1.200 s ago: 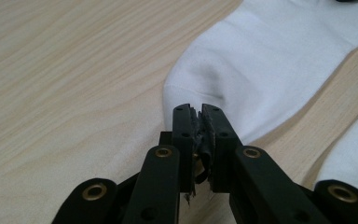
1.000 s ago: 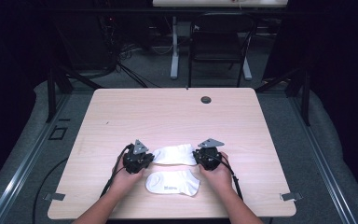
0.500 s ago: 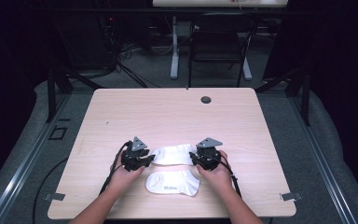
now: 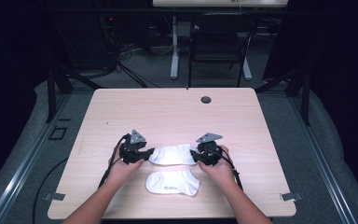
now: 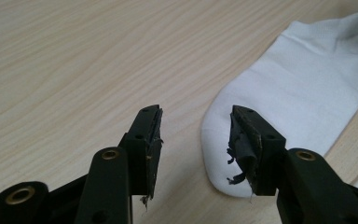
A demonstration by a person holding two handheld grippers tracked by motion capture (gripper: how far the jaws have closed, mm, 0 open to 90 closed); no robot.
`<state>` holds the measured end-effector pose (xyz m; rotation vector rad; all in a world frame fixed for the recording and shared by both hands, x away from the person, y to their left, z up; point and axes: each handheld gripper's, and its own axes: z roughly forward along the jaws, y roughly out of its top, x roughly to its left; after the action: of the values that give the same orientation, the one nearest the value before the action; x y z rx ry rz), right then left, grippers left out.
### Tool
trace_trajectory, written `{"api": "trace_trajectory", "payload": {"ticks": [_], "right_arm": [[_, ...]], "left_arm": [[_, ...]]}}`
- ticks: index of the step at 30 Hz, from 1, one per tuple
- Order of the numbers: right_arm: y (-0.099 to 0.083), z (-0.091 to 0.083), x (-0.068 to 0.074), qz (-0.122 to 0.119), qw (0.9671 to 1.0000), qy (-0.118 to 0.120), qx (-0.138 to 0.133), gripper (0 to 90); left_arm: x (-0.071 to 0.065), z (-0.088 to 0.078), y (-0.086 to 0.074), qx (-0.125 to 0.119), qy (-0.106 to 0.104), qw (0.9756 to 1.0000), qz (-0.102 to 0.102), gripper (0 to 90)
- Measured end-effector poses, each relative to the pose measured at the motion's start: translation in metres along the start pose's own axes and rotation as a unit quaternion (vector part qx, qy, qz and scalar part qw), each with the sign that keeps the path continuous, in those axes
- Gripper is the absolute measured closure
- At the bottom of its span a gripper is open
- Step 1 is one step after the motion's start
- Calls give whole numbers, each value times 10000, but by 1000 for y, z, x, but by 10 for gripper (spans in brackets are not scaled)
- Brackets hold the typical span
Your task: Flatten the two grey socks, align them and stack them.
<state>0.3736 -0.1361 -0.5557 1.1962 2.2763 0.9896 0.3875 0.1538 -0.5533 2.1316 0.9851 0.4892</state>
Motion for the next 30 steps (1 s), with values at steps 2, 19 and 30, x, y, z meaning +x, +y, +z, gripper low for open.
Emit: {"api": "trace_trajectory", "payload": {"ticks": [2,19,30], "right_arm": [[2,0,-2,78,10000,15,-42,564],[3,16,-18,425,9989,-7,180,589],[-1,22,-18,496,9985,50,237,592]], "left_arm": [[2,-1,1,-87,-40,9999,-71,536],[9,14,-2,110,-47,9996,-271,542],[0,22,-4,409,-169,9990,-101,580]]}}
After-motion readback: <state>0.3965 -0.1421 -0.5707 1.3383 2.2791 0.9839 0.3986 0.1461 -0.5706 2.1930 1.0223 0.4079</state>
